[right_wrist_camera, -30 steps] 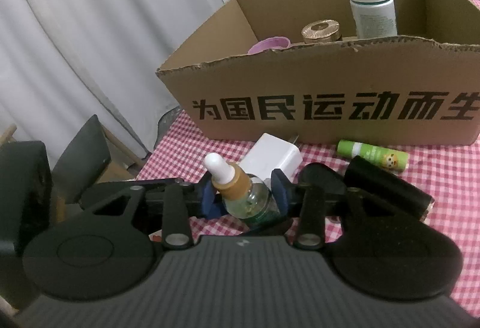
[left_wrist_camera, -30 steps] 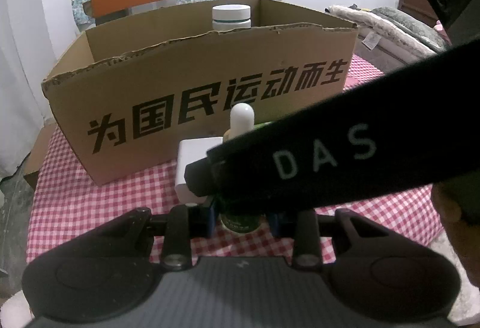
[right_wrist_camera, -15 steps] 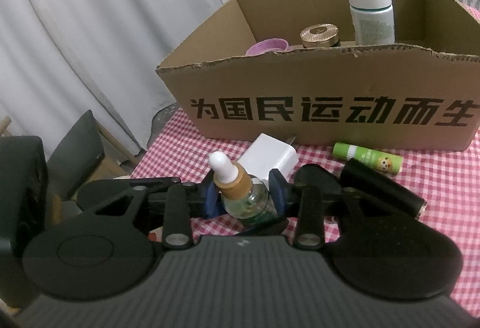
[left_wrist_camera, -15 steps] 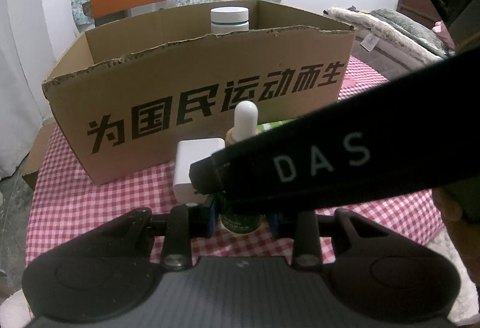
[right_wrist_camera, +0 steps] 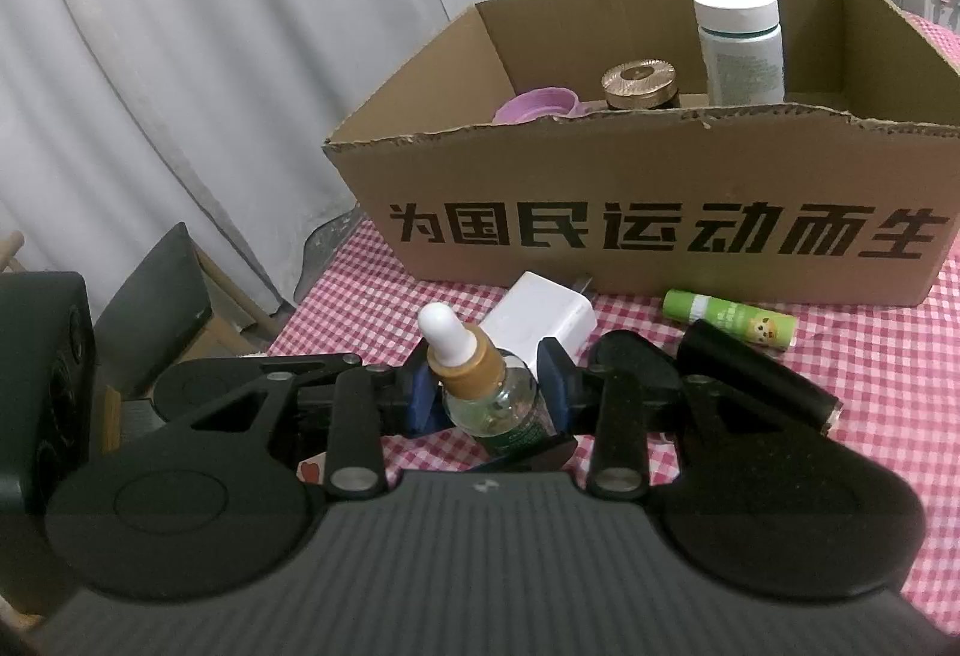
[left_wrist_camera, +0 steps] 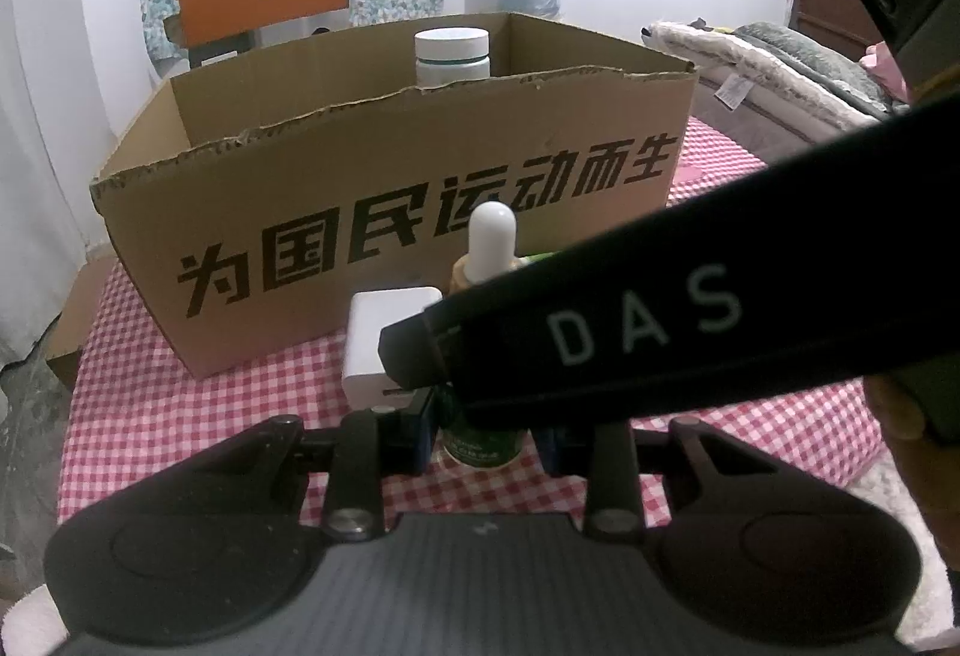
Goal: Organize rigid objects
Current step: 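Lift the dropper bottle with the right gripper and hold it above the table, then carry the dropper bottle with the right gripper over the box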
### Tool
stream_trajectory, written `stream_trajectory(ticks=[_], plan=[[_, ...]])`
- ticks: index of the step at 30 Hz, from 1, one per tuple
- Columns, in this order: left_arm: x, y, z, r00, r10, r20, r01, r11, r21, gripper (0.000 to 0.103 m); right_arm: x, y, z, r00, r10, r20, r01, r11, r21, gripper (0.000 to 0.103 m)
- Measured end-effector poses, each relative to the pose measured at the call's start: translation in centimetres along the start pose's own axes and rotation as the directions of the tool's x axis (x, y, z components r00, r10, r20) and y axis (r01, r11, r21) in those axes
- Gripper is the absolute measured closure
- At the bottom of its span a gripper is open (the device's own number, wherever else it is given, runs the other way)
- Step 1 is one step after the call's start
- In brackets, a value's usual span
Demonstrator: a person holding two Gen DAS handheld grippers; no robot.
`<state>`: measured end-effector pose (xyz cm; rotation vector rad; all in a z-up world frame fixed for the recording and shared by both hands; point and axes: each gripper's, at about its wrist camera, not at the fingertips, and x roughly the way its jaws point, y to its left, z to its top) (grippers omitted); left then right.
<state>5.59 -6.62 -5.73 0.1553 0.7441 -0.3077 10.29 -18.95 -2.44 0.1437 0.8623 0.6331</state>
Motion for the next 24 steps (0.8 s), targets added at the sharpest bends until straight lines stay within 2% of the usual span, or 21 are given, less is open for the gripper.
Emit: stream_trajectory(ticks=[19, 24], plan=[[-1.6, -1.4, -0.9, 1.000, -0.013, 0.017, 0.012, 0.999, 0.031, 0.070, -1.8, 0.4, -1.6, 0.999, -0.014, 0.037, 0.014, 1.000, 0.024, 0.068], [-2.5, -1.8, -0.3, 0.999, -0.015, 0.040, 0.014, 0.999, 0.040, 0.070, -2.9, 0.7, -1.6, 0.998, -0.019, 0.059, 0.018, 1.000, 0.014, 0.069]])
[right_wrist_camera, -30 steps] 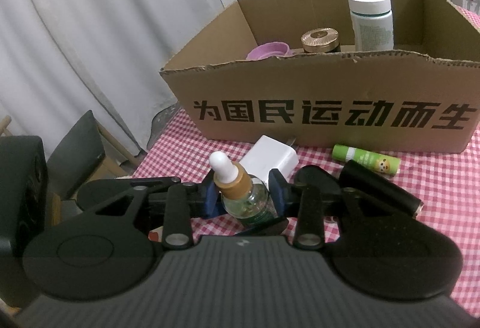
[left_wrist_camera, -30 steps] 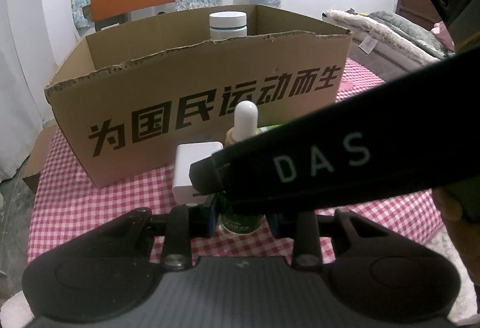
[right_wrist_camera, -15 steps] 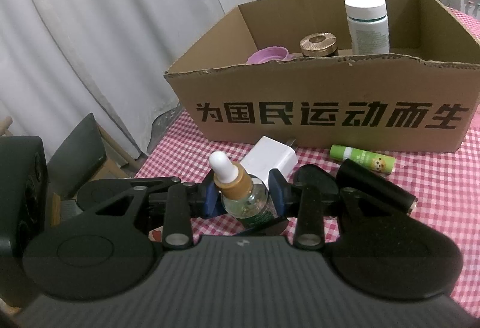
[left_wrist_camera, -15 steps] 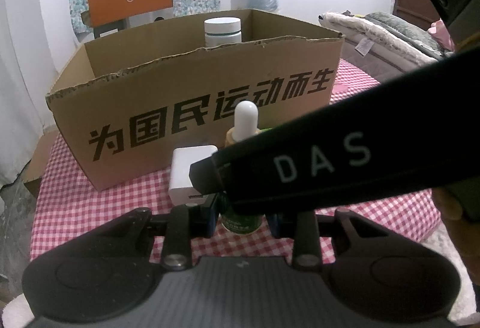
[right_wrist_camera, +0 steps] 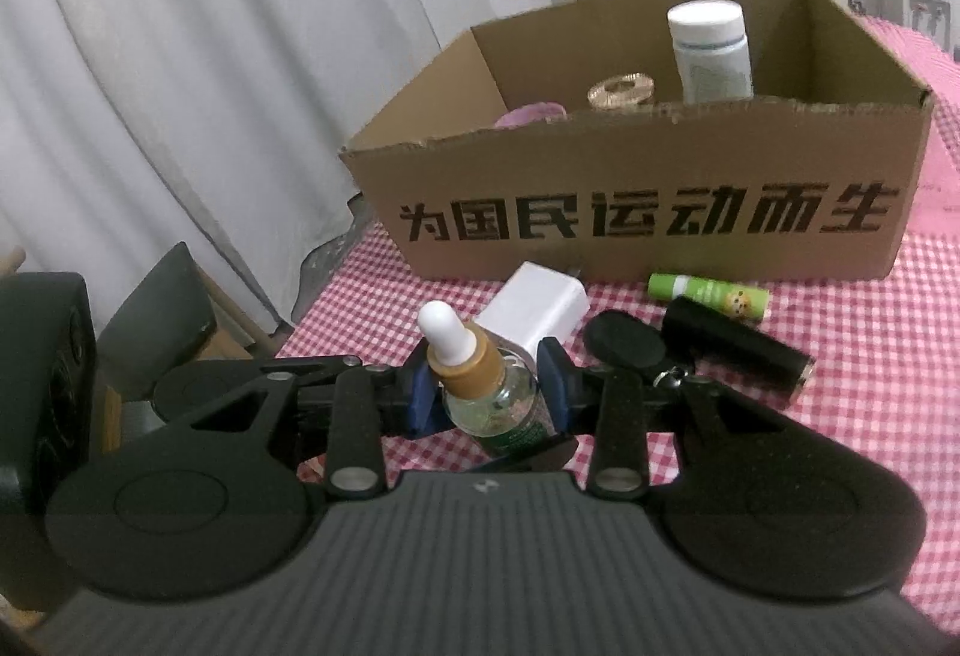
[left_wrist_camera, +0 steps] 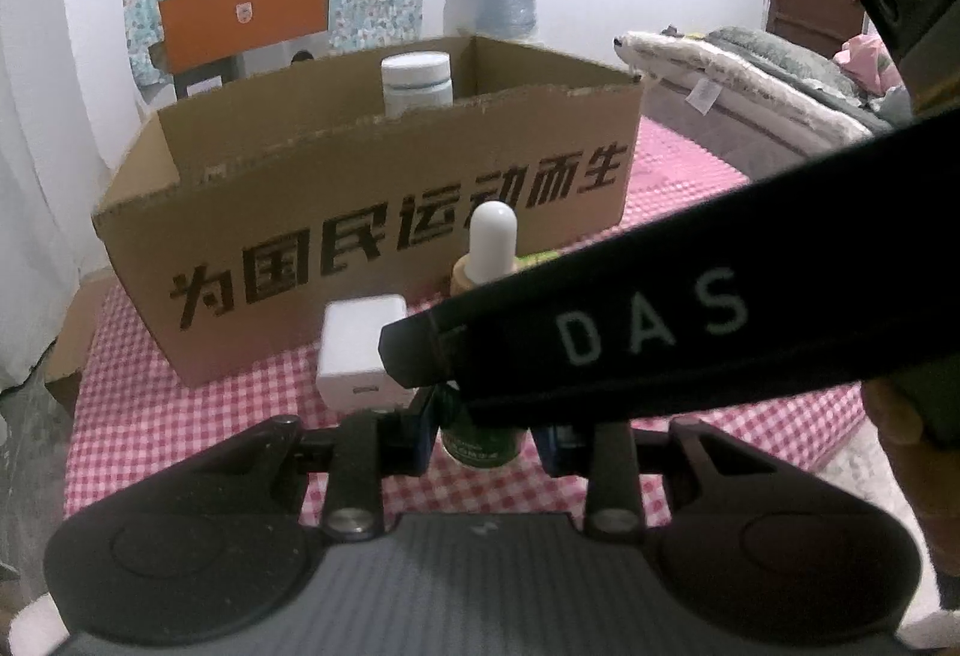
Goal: Organize rigid objects
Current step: 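Carry the dropper bottle with the right gripper over the box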
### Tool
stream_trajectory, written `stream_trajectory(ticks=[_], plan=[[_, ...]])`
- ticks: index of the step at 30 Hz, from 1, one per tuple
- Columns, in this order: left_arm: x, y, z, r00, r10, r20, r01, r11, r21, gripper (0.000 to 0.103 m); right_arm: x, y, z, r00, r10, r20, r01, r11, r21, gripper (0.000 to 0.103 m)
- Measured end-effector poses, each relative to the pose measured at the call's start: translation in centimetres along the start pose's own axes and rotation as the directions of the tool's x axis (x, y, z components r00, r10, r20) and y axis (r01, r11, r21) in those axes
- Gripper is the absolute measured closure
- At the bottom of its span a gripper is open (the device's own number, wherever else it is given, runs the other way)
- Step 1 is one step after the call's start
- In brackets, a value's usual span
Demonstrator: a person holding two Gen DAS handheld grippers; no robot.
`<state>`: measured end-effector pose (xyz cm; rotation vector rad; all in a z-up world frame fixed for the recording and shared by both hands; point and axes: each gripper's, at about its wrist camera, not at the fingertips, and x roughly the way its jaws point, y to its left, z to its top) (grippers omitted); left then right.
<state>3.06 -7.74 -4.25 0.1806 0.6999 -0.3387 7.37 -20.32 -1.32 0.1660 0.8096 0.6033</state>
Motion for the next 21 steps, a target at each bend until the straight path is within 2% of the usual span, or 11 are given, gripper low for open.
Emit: stream_trajectory(ticks=[4, 9, 14, 21], plan=[[-1.1, 0.0, 1.5, 0.999, 0.007, 0.041, -0.007, 1.000, 0.006, 0.070, -1.3, 0.6, 1.0, 0.999, 0.004, 0.036, -0.003, 0.999, -0.032, 0.069], [-2.6, 0.7, 4.9, 0.996, 0.028, 0.090, -0.030, 0.999, 0.015, 0.070, -2.9, 1.6, 3.9, 0.996, 0.019, 0.085, -0.011, 0.996, -0.093, 0.069], [-3.3, 1.7, 9.4, 0.988, 0.048, 0.147, -0.050, 0.999, 0.015, 0.070, -4.1, 2.2, 8.2, 0.991, 0.046, 0.126, -0.026, 0.988, -0.154, 0.069], [-0.3, 4.1, 15.2, 0.990, 0.031, 0.134, -0.029, 0.999, -0.013, 0.070, -2.5, 0.3, 15.4, 0.992, 0.074, 0.103, -0.057, 0.986, -0.159, 0.071]])
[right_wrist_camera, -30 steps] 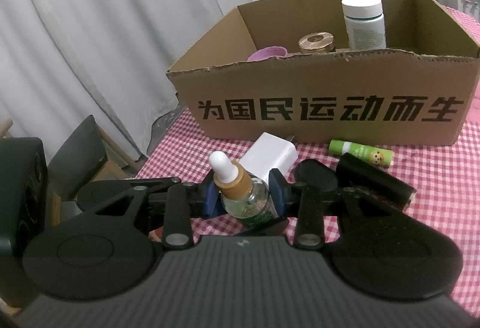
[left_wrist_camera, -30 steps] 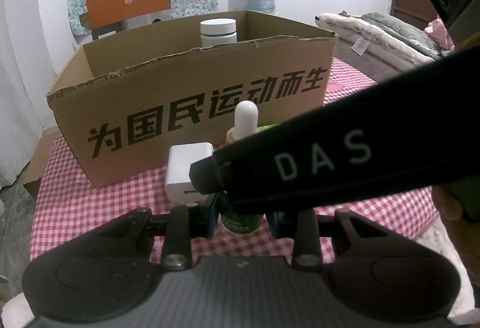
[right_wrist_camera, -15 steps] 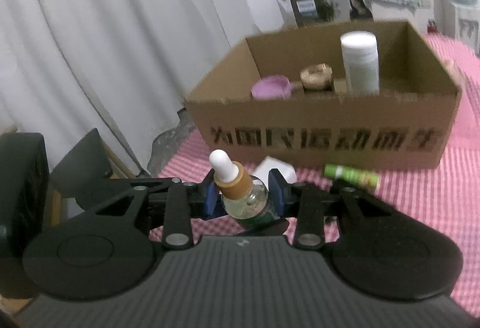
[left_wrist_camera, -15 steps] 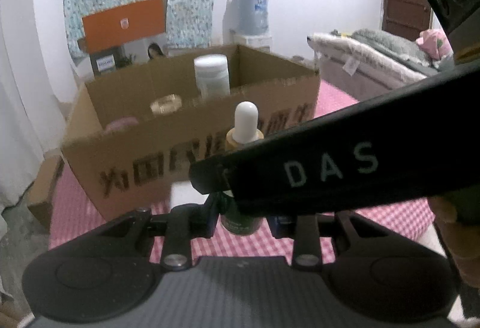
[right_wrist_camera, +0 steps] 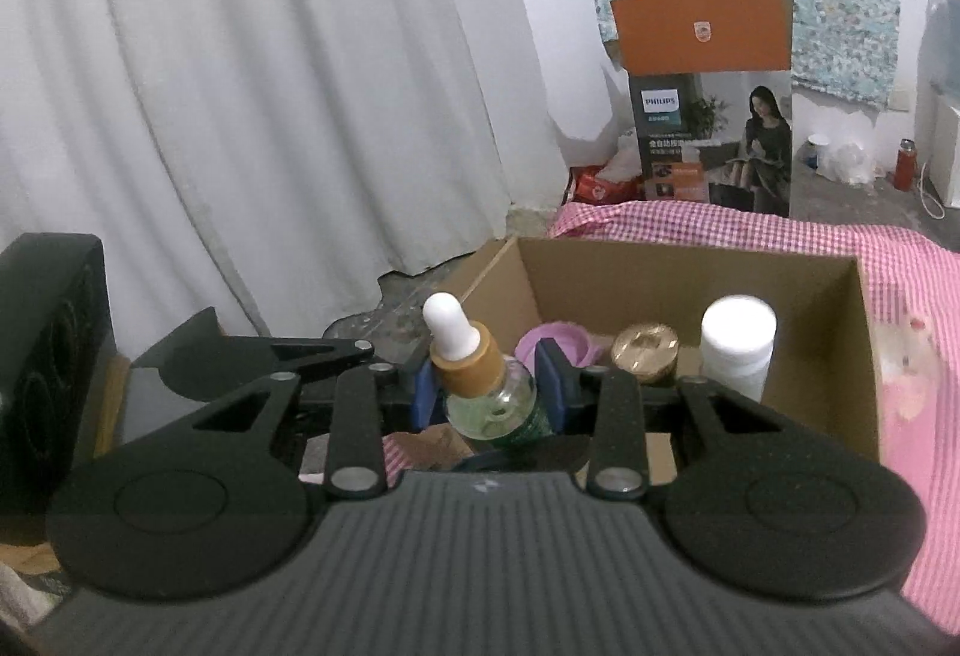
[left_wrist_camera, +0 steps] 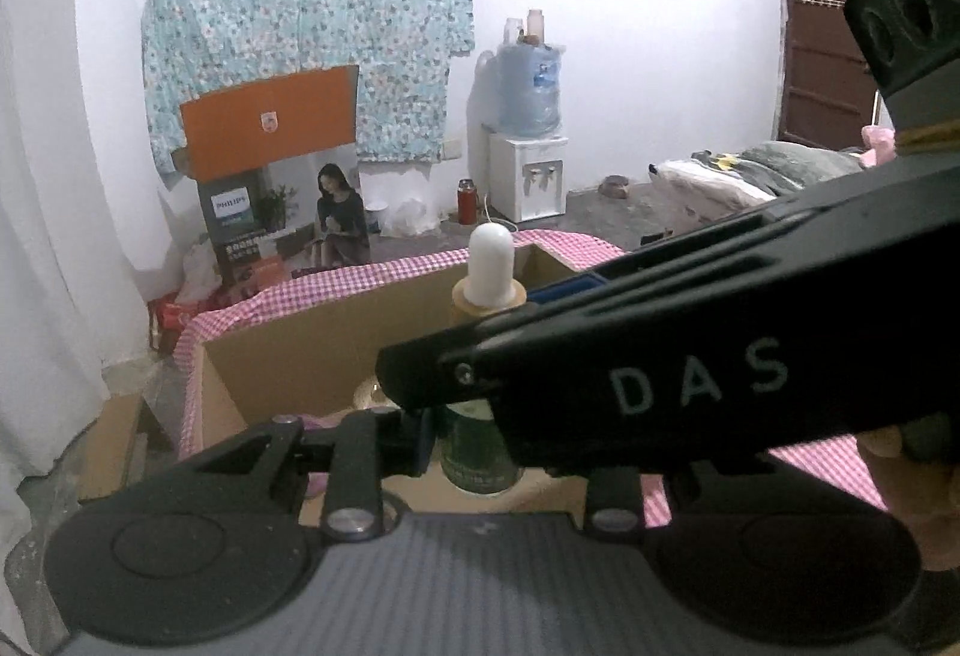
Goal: Organize rigid objects
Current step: 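Carry the dropper bottle with the right gripper over the box, then lower the dropper bottle into the box and open the right gripper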
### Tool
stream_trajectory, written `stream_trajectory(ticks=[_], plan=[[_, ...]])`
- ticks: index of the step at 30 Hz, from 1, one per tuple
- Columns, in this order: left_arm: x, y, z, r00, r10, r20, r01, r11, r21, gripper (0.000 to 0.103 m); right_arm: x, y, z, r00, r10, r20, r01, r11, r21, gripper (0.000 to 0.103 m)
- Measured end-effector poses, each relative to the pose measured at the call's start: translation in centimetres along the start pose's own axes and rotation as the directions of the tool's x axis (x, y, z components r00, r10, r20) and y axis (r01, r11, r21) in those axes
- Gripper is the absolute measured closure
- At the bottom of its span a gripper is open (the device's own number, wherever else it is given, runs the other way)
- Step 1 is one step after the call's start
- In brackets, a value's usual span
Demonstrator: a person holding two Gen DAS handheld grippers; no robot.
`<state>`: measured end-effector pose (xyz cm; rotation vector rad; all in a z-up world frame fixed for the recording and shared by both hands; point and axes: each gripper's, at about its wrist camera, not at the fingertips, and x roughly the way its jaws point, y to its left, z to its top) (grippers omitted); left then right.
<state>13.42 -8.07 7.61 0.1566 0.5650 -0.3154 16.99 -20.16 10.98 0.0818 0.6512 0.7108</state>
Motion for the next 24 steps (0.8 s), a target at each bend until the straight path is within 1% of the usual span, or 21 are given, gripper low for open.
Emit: stream_trajectory(ticks=[4, 6, 8, 12, 15, 17, 18, 19, 20, 24], plan=[[4.1, 1.6, 1.6, 0.997, -0.035, -0.074, 0.032, 0.999, -0.038, 0.070, 3.1, -3.1, 2.4, 0.998, 0.002, -0.058, 0.001, 0.999, 0.044, 0.072], [6.0, 2.3, 1.6, 0.992, -0.044, -0.116, 0.040, 0.998, -0.039, 0.070, 4.9, -4.8, 3.0, 0.995, 0.014, -0.095, -0.007, 0.997, 0.081, 0.072], [7.8, 2.9, 1.3, 0.986, -0.056, -0.160, 0.047, 0.997, -0.061, 0.069, 6.6, -6.3, 3.1, 0.991, 0.026, -0.134, -0.010, 0.993, 0.114, 0.073], [11.3, 4.1, 0.7, 0.961, -0.106, -0.254, 0.081, 0.991, -0.107, 0.069, 10.1, -8.4, 2.7, 0.978, 0.023, -0.208, 0.005, 0.991, 0.132, 0.073], [13.0, 5.1, 0.1, 0.943, -0.145, -0.299, 0.104, 0.983, -0.151, 0.066, 12.0, -9.0, 1.9, 0.968, 0.015, -0.249, 0.018, 0.992, 0.129, 0.073], [13.7, 5.5, -0.1, 0.933, -0.157, -0.323, 0.109, 0.981, -0.163, 0.065, 13.0, -9.5, 1.3, 0.962, 0.012, -0.271, 0.024, 0.991, 0.129, 0.073], [13.9, 5.7, -0.2, 0.928, -0.166, -0.332, 0.114, 0.979, -0.169, 0.061, 13.4, -9.7, 1.1, 0.959, 0.009, -0.285, 0.029, 0.991, 0.128, 0.073], [13.9, 5.7, -0.3, 0.924, -0.180, -0.337, 0.125, 0.976, -0.178, 0.059, 13.7, -9.8, 0.9, 0.955, 0.006, -0.298, 0.033, 0.992, 0.125, 0.073], [13.7, 5.7, -0.4, 0.920, -0.191, -0.341, 0.133, 0.973, -0.186, 0.057, 14.0, -9.9, 0.7, 0.952, 0.003, -0.307, 0.037, 0.992, 0.123, 0.073], [13.7, 5.7, -0.8, 0.913, -0.196, -0.357, 0.135, 0.973, -0.188, 0.056, 15.1, -10.2, 0.3, 0.942, -0.007, -0.336, 0.051, 0.991, 0.122, 0.073]])
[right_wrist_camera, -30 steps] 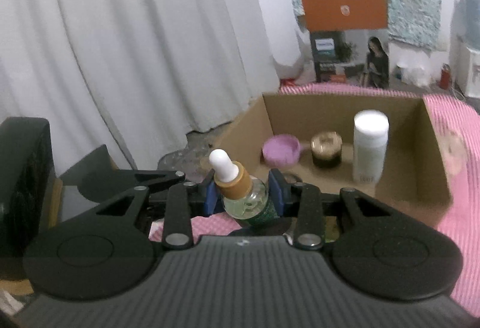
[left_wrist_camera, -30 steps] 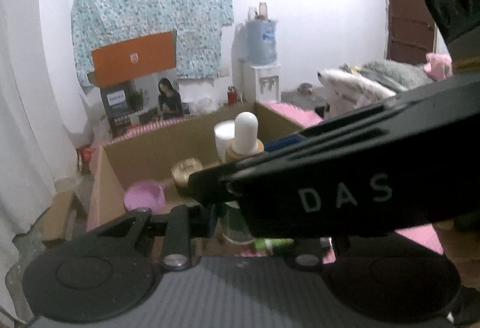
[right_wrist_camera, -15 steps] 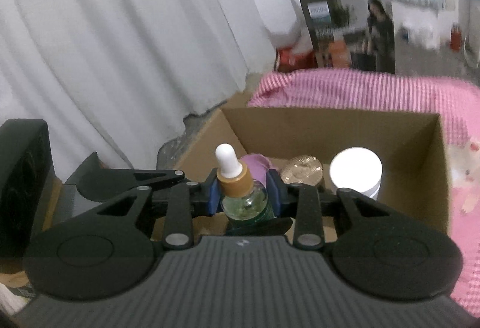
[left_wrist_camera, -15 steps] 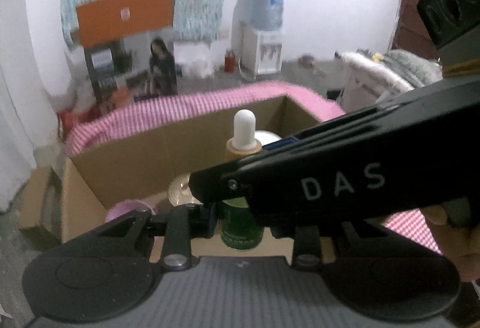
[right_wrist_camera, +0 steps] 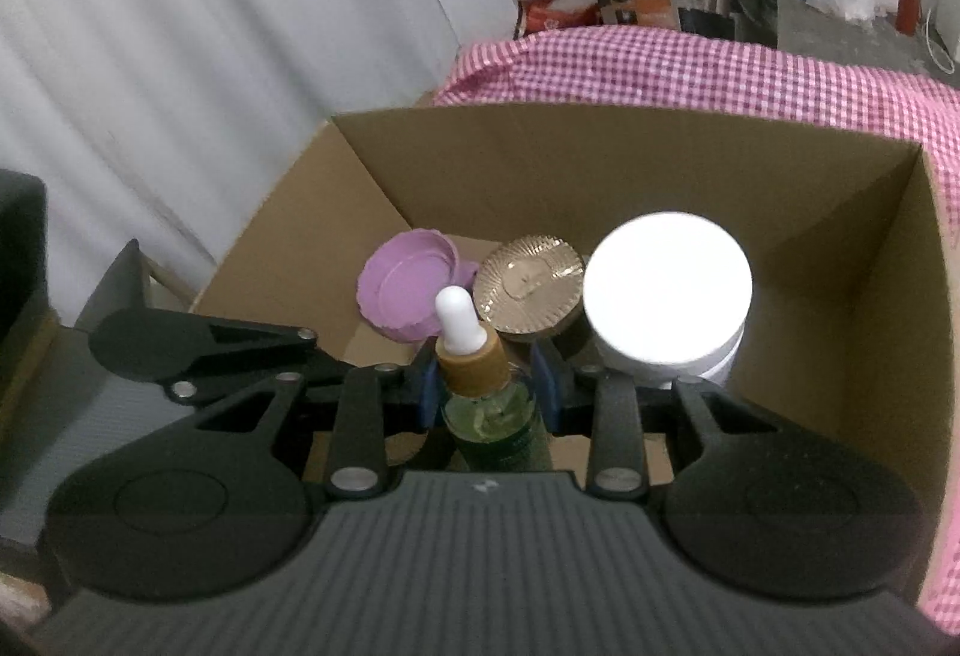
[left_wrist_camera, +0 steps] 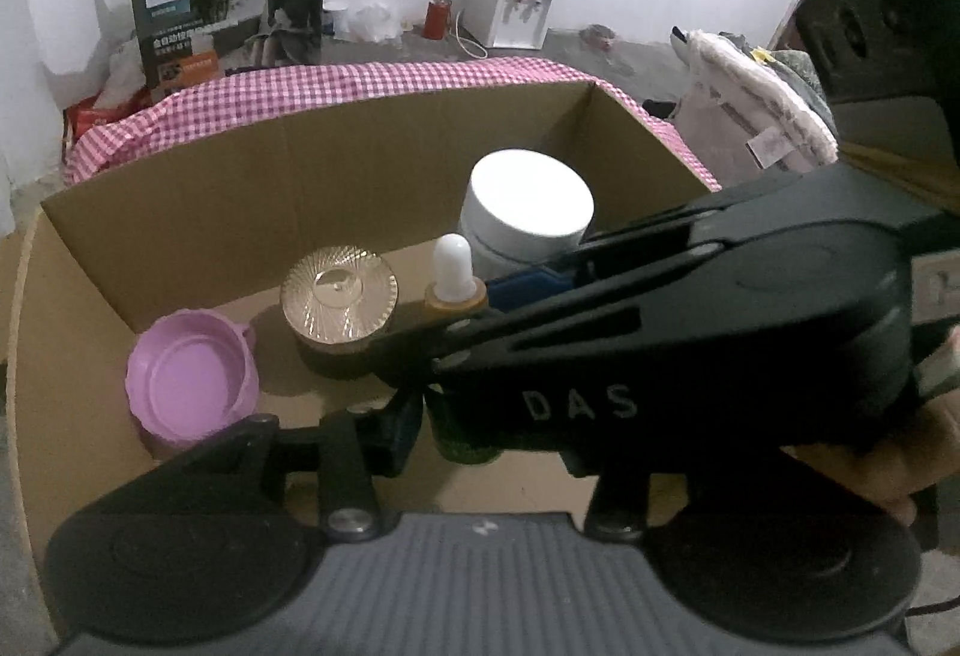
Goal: Organize rigid objects
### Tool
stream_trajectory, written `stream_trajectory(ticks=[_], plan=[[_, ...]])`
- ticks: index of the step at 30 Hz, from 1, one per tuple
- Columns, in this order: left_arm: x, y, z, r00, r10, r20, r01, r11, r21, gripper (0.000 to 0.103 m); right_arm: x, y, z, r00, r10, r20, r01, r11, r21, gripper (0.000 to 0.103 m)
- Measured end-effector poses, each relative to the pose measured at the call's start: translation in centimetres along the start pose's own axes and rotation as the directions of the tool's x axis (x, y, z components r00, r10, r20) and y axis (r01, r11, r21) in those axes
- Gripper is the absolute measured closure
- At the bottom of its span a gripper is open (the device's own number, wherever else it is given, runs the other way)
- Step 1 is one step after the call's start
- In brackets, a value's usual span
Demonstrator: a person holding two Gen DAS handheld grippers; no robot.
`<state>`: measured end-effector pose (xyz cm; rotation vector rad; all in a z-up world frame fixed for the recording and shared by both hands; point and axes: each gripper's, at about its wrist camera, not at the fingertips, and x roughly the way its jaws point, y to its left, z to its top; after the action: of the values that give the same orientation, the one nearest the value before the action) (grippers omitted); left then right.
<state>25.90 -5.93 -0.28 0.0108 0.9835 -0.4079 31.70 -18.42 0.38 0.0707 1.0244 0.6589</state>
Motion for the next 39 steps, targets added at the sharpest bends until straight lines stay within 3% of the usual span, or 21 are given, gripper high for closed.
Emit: stream_trajectory(ticks=[13, 17, 19, 23, 33, 39], plan=[[-1.0, -1.1, -0.3, 0.998, 0.027, 0.055, -0.029, 0.999, 0.032, 0.053, -1.4, 0.4, 0.0, 1.000, -0.016, 0.017, 0.016, 1.000, -0.019, 0.072], [-2.9, -1.9, -0.5, 0.990, 0.049, 0.133, -0.060, 0.995, 0.078, 0.045, -4.8, 0.7, 0.5, 0.996, -0.005, 0.089, 0.008, 1.000, -0.027, 0.069], [-3.7, -2.3, -0.4, 0.984, 0.057, 0.167, -0.075, 0.992, 0.104, 0.042, -7.0, 0.8, 1.0, 0.990, -0.007, 0.139, 0.012, 0.999, -0.033, 0.063], [-4.0, -2.9, -0.1, 0.980, 0.058, 0.189, -0.082, 0.989, 0.120, 0.042, -9.7, 0.1, 1.9, 0.980, -0.067, 0.190, 0.076, 0.996, -0.040, 0.057], [-1.7, -4.0, 2.2, 0.981, 0.084, 0.172, -0.115, 0.977, 0.181, 0.043, -5.8, -2.3, 2.9, 0.982, -0.184, 0.040, 0.185, 0.982, -0.027, 0.051], [-0.5, -3.7, 3.2, 0.983, 0.084, 0.162, -0.111, 0.980, 0.167, 0.047, -2.6, -2.8, 4.2, 0.979, -0.203, -0.022, 0.201, 0.978, -0.057, 0.049]])
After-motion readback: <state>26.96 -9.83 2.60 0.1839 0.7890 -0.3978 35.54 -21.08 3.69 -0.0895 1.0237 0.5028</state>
